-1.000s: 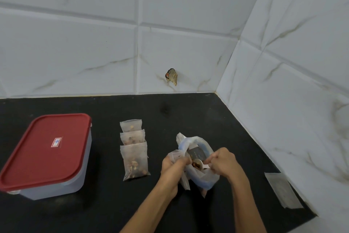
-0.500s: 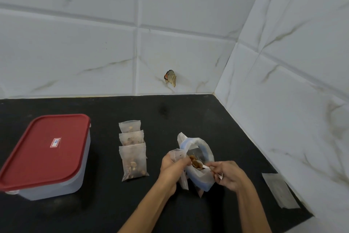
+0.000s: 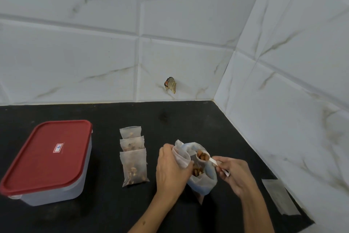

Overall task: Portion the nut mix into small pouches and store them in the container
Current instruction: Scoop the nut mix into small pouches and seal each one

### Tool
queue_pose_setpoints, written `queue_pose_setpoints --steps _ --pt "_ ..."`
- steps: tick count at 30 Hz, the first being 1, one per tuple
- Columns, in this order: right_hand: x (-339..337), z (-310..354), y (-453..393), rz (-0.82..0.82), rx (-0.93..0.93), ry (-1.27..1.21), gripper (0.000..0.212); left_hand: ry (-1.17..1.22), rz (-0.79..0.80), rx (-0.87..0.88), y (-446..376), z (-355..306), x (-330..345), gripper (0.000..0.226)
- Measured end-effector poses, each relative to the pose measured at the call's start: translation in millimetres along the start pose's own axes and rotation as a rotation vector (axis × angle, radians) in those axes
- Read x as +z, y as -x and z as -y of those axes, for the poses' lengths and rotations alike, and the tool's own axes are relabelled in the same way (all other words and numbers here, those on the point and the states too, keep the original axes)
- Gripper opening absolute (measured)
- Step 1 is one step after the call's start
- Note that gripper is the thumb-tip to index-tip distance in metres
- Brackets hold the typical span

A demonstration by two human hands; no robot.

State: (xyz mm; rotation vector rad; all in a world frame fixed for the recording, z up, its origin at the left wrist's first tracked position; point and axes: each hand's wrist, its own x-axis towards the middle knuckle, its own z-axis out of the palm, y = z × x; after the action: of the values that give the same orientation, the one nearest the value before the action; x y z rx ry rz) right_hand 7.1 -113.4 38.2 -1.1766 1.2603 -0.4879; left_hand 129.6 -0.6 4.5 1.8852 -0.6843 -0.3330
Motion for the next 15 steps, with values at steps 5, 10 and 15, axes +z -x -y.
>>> queue_pose_setpoints --steps 5,10,15 --pt "13 28 43 -0.041 -0.252 0.047 0.022 0.011 0.064 0.005 -1 -13 -3 0.035" --pt "38 18 72 -0.174 -0.599 0.327 0.028 0.083 0.069 -0.017 1 -18 -7 0.043" --pt "56 -8 70 -0.369 -0.925 0.622 0.03 0.163 0.086 -0.02 -2 -21 -13 0.047"
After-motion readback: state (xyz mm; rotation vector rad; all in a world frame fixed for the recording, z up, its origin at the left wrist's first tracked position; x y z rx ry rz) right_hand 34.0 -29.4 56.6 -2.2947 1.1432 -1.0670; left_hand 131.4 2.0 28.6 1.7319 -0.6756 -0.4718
